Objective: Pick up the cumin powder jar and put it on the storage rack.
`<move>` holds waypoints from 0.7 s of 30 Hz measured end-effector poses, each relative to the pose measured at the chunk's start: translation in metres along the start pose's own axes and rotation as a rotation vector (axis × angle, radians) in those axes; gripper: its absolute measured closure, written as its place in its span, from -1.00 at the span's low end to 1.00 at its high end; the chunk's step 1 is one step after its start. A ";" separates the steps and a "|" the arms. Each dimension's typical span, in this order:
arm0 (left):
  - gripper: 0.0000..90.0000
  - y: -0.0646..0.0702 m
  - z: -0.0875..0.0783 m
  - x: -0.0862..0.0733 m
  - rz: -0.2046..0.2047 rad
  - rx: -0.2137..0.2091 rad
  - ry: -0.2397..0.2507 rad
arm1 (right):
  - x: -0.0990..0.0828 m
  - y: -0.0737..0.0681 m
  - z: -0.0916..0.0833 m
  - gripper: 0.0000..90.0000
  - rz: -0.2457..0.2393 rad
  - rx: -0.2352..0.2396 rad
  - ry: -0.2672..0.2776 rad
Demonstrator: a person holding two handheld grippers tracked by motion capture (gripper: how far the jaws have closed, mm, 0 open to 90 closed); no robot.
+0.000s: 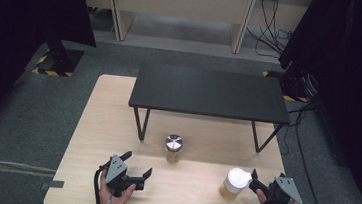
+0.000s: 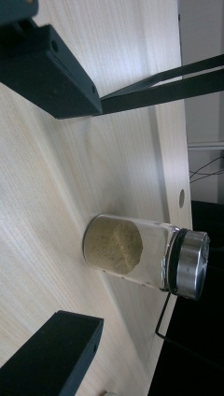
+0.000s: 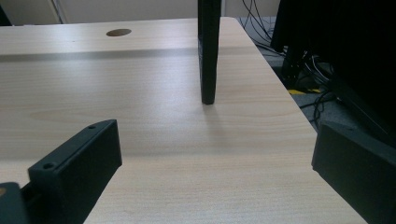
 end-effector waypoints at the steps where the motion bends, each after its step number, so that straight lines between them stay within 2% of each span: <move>1: -1.00 0.000 0.000 0.000 0.002 -0.002 -0.001 | 0.000 0.000 0.000 -0.98 -0.002 0.001 0.000; 8: -1.00 0.001 0.004 0.001 0.022 -0.028 0.001 | 0.002 -0.001 0.001 -0.98 -0.023 0.019 -0.010; 11: -1.00 0.002 0.006 0.001 0.039 -0.045 0.000 | 0.002 -0.001 0.002 -0.98 -0.019 0.022 -0.011; 21: -1.00 0.001 0.015 0.005 0.053 -0.083 -0.020 | 0.002 0.001 0.002 -0.98 -0.005 0.026 -0.011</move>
Point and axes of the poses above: each handheld gripper's, and its own axes: z roughly forward along the jaws, x roughly out of its top, y roughly to its right, the point moved 4 cm from there along z, roughly forward along the jaws
